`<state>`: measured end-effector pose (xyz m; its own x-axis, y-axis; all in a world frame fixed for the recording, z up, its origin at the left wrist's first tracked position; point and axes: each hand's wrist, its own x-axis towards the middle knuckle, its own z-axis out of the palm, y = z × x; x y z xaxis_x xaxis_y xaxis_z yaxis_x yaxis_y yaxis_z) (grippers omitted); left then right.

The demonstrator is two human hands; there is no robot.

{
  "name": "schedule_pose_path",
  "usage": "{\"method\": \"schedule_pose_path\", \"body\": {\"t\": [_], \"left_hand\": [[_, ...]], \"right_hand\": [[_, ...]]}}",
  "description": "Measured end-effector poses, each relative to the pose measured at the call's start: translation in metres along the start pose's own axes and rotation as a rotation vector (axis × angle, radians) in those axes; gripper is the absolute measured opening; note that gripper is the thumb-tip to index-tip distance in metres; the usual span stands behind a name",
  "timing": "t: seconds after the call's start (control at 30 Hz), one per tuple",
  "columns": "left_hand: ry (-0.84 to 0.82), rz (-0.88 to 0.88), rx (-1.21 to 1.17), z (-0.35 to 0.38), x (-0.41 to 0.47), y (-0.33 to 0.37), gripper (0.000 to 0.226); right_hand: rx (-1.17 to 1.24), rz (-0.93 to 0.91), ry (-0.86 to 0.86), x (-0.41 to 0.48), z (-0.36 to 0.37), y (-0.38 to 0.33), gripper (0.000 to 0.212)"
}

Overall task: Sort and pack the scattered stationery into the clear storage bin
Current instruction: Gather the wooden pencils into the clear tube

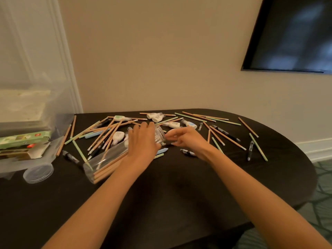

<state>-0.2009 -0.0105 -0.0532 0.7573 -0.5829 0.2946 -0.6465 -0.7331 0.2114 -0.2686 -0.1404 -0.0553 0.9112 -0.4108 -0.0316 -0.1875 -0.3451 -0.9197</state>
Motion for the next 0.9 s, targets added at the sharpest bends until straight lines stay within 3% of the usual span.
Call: {"method": "schedule_pose_path", "body": {"t": [0.1, 0.2, 0.33, 0.5, 0.6, 0.77, 0.9], "left_hand": [[-0.016, 0.047, 0.015, 0.007, 0.014, 0.021, 0.067], [-0.03, 0.07, 0.015, 0.014, 0.027, 0.039, 0.061], [-0.047, 0.088, 0.031, 0.023, 0.041, 0.056, 0.058], [-0.069, 0.092, 0.034, 0.033, 0.053, 0.061, 0.06], [-0.083, 0.091, 0.036, 0.037, 0.059, 0.062, 0.062], [-0.078, 0.073, 0.035, 0.038, 0.066, 0.061, 0.064], [-0.057, 0.064, 0.031, 0.037, 0.07, 0.057, 0.066]], "right_hand": [[0.012, 0.144, 0.342, 0.014, -0.036, 0.025, 0.023], [-0.218, 0.333, 0.555, 0.03, -0.073, 0.054, 0.021], [-0.418, 0.519, 0.415, 0.041, -0.091, 0.076, 0.026], [-0.376, 0.587, 0.371, 0.054, -0.095, 0.087, 0.019], [-0.334, 0.513, 0.409, 0.057, -0.102, 0.089, 0.015], [-0.602, 0.123, 0.324, 0.057, -0.102, 0.077, 0.008], [-0.713, 0.131, 0.281, 0.069, -0.091, 0.072, 0.023]]}}
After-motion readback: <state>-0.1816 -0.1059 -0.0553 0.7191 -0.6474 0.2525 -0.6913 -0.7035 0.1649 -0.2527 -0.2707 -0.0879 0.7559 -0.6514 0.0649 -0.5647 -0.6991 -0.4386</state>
